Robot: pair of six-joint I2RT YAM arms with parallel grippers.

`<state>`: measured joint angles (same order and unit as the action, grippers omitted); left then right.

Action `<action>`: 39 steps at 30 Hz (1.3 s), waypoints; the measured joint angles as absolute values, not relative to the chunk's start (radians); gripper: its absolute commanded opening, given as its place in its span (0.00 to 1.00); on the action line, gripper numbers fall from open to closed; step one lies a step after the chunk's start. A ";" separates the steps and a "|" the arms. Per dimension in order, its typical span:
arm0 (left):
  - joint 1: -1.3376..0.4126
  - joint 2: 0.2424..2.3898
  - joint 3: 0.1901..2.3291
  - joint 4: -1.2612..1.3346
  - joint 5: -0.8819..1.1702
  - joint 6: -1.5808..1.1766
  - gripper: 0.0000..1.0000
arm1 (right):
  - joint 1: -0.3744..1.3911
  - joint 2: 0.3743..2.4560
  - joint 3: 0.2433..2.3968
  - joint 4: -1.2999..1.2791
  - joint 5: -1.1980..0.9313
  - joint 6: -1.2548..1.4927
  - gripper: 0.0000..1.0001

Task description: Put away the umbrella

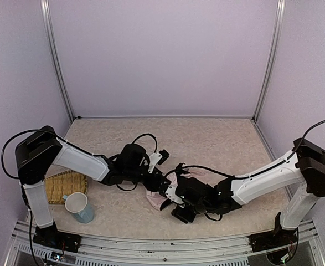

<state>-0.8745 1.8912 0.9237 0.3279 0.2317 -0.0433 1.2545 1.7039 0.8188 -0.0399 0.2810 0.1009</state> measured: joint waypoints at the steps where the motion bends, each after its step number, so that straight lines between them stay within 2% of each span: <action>1: -0.876 1.891 0.920 0.333 0.231 -0.036 0.65 | 1.254 1.672 0.812 -0.070 0.244 0.103 0.76; 5: -0.886 1.877 0.884 0.369 0.231 -0.004 0.65 | 1.243 1.494 0.791 -0.159 0.097 0.115 0.78; 8: -0.890 1.861 0.849 0.398 0.232 0.011 0.66 | 1.170 1.314 0.761 -0.167 -0.030 0.135 0.76; 11: -0.890 1.855 0.831 0.423 0.240 0.014 0.66 | 1.027 1.172 0.698 -0.097 -0.145 0.184 0.69; 14: -0.889 1.855 0.822 0.439 0.249 0.015 0.66 | 0.927 1.128 0.635 -0.038 -0.192 0.243 0.62; 18: -0.888 1.855 0.821 0.442 0.255 0.016 0.66 | 0.904 1.187 0.588 0.019 -0.255 0.309 0.64; 25: -0.881 1.854 0.818 0.443 0.274 0.016 0.66 | 0.912 1.448 0.584 0.157 -0.385 0.357 0.65; 30: -0.878 1.854 0.817 0.445 0.280 0.016 0.66 | 0.949 1.602 0.584 0.207 -0.443 0.348 0.60; 31: -0.877 1.854 0.816 0.445 0.281 0.016 0.66 | 0.956 1.618 0.587 0.231 -0.463 0.343 0.57; 33: -0.876 1.854 0.814 0.448 0.283 0.016 0.67 | 0.969 1.645 0.590 0.265 -0.492 0.338 0.44; 34: -0.875 1.854 0.814 0.448 0.284 0.016 0.66 | 0.973 1.655 0.590 0.281 -0.503 0.330 0.34; 39: -0.866 1.854 0.811 0.450 0.292 0.016 0.66 | 0.981 1.700 0.592 0.320 -0.547 0.344 0.00</action>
